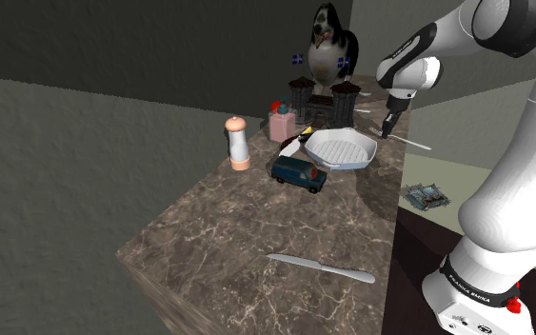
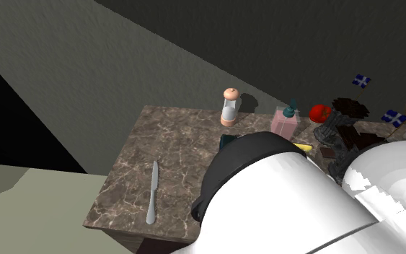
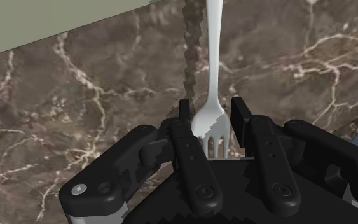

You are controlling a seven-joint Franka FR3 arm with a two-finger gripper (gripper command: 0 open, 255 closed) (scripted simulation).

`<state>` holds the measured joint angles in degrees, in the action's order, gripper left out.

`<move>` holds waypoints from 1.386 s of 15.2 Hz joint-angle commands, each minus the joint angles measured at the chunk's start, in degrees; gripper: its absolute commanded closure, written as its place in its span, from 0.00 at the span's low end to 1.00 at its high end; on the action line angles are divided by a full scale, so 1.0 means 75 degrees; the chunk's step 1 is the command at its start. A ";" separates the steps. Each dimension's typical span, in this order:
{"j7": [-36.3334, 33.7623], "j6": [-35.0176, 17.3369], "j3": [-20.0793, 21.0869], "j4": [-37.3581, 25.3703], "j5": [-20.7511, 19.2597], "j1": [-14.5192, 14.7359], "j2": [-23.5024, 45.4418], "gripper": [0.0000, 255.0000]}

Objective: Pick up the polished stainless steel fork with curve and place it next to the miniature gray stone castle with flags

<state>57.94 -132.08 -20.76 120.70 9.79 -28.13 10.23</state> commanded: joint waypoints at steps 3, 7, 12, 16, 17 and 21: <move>0.0001 -0.0003 0.0000 0.0000 0.0001 0.0000 0.0002 1.00; 0.0001 -0.0003 0.0000 0.0000 0.0001 0.0000 0.0002 0.00; -0.0189 0.0672 -0.0074 -0.0258 -0.0281 0.0031 -0.0458 0.00; -0.0232 0.0853 -0.0087 -0.0342 -0.0345 0.0035 -0.0566 0.00; -0.0232 0.0853 -0.0086 -0.0342 -0.0345 0.0035 -0.0566 0.00; -0.0232 0.0853 -0.0087 -0.0342 -0.0345 0.0035 -0.0566 0.00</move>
